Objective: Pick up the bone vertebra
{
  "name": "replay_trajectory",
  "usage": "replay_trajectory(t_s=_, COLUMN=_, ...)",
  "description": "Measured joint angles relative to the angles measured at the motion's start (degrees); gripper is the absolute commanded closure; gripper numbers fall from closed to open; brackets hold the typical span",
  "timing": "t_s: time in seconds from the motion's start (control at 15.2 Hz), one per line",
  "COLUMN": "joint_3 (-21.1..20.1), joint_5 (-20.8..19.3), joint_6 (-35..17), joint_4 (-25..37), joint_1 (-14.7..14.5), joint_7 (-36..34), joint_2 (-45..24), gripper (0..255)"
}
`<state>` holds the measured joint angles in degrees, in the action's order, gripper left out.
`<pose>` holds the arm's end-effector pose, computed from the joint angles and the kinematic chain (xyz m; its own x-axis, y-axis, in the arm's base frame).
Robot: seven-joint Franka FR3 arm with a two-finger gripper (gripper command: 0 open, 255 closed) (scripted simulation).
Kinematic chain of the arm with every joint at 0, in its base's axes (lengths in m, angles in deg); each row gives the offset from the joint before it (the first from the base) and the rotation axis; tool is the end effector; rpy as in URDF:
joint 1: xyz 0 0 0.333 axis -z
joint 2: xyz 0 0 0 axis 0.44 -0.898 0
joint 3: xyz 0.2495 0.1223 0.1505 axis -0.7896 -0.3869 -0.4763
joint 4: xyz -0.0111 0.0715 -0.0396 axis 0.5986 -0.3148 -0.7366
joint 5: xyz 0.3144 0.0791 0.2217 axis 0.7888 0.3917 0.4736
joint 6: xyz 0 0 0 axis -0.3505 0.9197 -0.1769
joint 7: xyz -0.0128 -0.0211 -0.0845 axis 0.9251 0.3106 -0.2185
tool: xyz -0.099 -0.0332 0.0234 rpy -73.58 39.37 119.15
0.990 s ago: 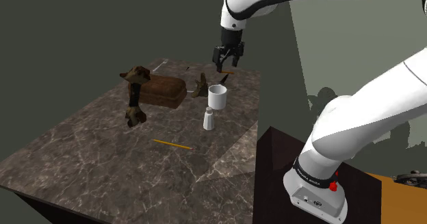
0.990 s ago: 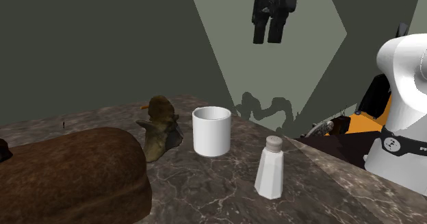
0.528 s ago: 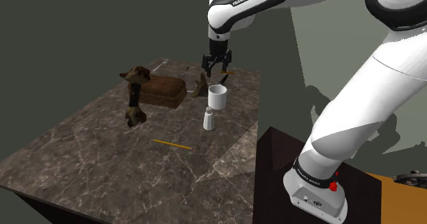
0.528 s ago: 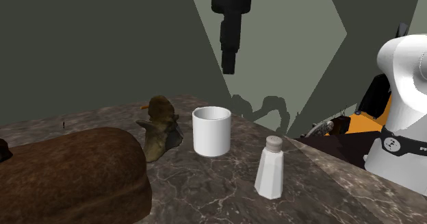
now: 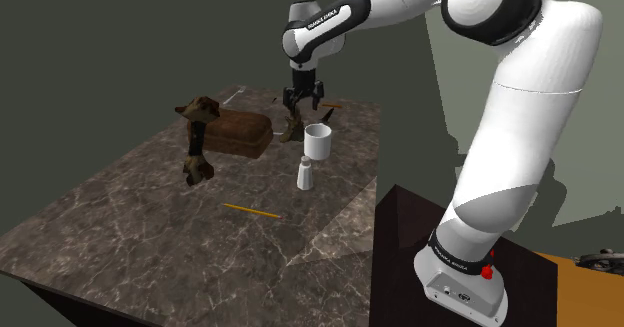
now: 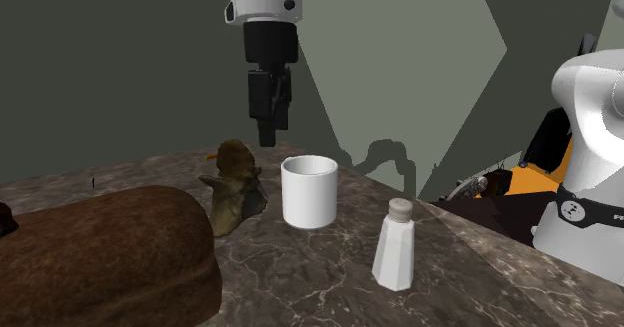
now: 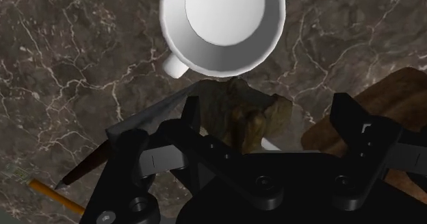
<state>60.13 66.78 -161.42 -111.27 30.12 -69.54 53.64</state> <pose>0.5840 -0.0746 0.4111 0.9609 -0.2768 0.0108 -0.2770 -0.9604 0.0302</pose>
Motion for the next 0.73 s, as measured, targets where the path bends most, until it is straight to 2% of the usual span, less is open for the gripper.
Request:
replay_trajectory(t_s=0.2, joint_3=0.3, joint_5=0.2, joint_6=0.5, joint_4=6.6, joint_1=0.2, joint_7=-1.2, joint_2=-6.8, gripper=0)
replay_trajectory(t_s=0.73, joint_3=0.6, joint_5=0.4, joint_6=-4.5, joint_4=5.8, joint_1=0.8, joint_7=-1.0, joint_2=-11.2, gripper=0)
